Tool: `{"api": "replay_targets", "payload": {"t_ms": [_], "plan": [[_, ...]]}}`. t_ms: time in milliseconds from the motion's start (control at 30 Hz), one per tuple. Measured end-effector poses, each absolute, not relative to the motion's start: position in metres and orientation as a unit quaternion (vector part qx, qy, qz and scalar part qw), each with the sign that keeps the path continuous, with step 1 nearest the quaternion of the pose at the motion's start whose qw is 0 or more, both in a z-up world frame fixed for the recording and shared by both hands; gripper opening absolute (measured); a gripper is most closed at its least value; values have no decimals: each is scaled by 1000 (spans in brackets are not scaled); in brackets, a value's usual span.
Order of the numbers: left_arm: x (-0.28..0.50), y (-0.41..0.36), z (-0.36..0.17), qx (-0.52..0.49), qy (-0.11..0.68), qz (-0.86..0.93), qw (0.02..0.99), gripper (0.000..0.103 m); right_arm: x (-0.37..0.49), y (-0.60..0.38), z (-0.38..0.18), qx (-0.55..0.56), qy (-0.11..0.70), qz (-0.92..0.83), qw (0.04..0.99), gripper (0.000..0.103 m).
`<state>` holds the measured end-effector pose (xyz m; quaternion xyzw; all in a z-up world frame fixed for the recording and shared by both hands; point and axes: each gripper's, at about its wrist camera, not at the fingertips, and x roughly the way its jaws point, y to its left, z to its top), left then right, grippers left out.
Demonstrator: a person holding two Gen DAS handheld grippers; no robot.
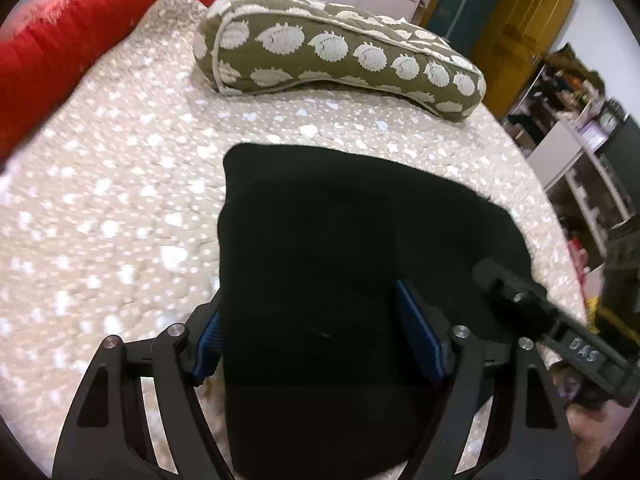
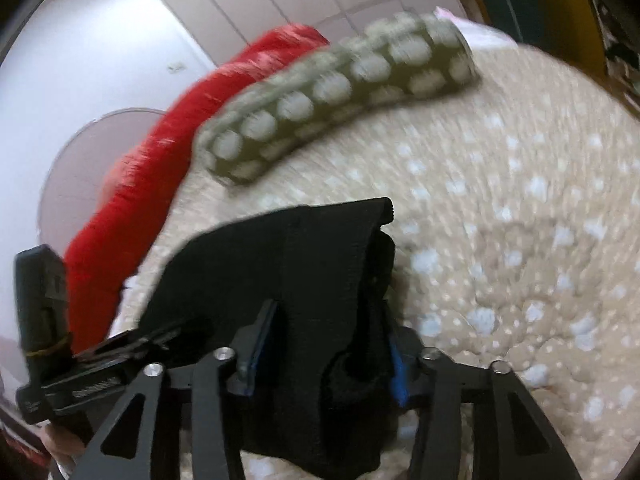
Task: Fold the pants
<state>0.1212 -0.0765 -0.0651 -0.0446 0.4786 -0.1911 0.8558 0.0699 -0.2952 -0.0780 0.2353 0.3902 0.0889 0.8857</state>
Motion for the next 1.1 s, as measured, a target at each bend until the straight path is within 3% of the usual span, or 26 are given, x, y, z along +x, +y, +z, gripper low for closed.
{"api": "replay_targets", "payload": {"t_ms": [367, 767, 1100], "plan": [[109, -63, -56, -41, 472, -183, 861, 80, 27, -286, -15, 169, 340, 72, 922, 48], [88, -56, -59, -42, 456, -165, 873, 82, 36, -229, -53, -13, 389, 18, 921, 49], [79, -66, -47, -8, 437, -135, 889, 82, 22, -241, -31, 55, 375, 34, 925, 48]]}}
